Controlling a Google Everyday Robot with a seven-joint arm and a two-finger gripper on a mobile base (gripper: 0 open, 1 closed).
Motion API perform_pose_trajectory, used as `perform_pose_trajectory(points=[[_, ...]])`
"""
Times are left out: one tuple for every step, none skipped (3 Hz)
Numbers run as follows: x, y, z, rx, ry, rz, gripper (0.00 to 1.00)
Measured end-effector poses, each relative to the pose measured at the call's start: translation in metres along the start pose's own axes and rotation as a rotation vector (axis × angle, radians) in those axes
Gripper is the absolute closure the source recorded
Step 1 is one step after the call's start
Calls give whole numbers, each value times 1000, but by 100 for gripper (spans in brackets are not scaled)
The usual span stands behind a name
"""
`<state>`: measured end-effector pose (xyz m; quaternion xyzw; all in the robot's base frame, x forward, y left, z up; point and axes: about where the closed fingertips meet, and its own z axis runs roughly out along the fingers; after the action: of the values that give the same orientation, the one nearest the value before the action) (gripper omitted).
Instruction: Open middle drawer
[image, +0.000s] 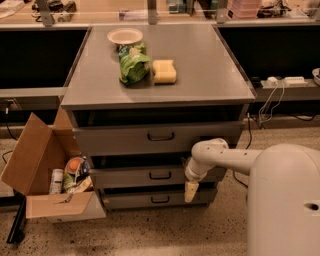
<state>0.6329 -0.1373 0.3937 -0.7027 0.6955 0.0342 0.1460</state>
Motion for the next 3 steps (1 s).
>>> perform_pose_trajectory(points=[[0,2,1,-20,2,-9,14],[-1,1,-1,-20,2,-9,38],[-3,-1,-8,-20,2,-9,63]])
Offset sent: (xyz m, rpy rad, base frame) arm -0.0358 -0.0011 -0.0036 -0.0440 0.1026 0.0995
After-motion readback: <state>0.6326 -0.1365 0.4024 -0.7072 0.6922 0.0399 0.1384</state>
